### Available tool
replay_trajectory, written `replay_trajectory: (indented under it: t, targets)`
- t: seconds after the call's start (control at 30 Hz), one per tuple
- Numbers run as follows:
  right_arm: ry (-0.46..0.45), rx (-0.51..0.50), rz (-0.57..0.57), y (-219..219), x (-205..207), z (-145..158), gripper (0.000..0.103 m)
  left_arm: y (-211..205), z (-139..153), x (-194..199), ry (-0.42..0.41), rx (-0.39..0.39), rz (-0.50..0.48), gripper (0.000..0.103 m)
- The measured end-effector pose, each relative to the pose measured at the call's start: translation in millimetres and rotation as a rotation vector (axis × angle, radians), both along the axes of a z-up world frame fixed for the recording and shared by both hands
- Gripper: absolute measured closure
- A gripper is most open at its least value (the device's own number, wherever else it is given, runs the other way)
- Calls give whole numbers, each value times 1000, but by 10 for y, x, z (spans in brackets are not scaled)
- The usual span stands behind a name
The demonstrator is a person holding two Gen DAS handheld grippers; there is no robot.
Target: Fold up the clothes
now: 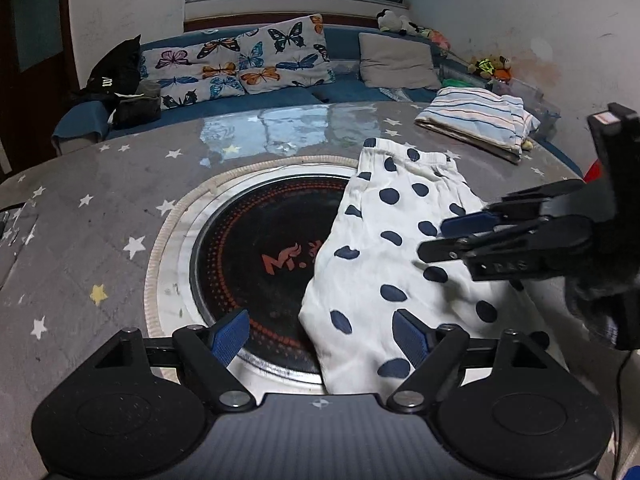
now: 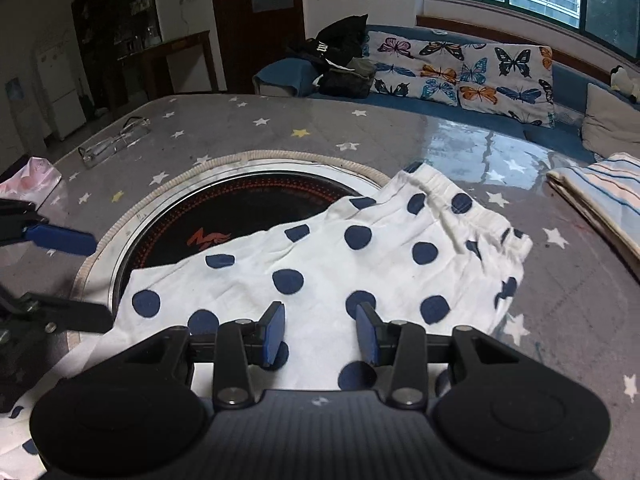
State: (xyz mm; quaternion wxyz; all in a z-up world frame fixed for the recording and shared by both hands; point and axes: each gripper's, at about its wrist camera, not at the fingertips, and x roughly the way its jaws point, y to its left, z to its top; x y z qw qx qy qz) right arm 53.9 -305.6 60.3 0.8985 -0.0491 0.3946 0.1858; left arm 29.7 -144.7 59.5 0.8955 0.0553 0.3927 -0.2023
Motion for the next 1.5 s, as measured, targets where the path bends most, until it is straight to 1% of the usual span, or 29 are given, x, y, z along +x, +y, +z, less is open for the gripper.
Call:
replay_trajectory:
  t: [0.1,0.2,0.27,0.43,0.63,0.73,0.93,1.03,1.13,1.2,1.33,1.4,1.5]
  targets:
    - [0,-6,-15,-35,-38,3,63,-58,-70,43,0,29,-4,24]
    - [3,9,-34,-98,-87,9,63,-108,-116,40,-7,54,-22,31]
    - [1,22,-43,-149,-132,12,63,-128,-120,42,-6,42,-26,32]
    - [6,19,-47,-229,-149,1,63,-221,-96,88,-20,14,-36,37]
    - [-11,35,-65,-350,-115,64,63,-362,-111,170,-8,-8,-59,37]
    - [-10,47,-99,-444,-43,78,63,-406,-152,194,5,-3,-56,37]
    - [5,28,-105,-471,-16,-27,63,-478,-238,232,28,14,-50,35]
    - [-1,28,-127,-489,11,19,63,-463,-279,248,32,22,-39,35]
    - [-28,31,-130,-477,44,82,63,-446,-297,270,35,24,-30,34]
    - [-27,36,-124,-459,81,79,63,-438,-308,275,36,25,-24,32]
    - [-3,-5,-116,-410,109,-22,63,-375,-319,263,40,34,3,32]
    - [-6,1,-100,-402,22,6,63,-334,-270,210,28,21,0,32]
    - [-10,23,-36,-355,-192,92,63,-292,-204,110,6,7,-18,32]
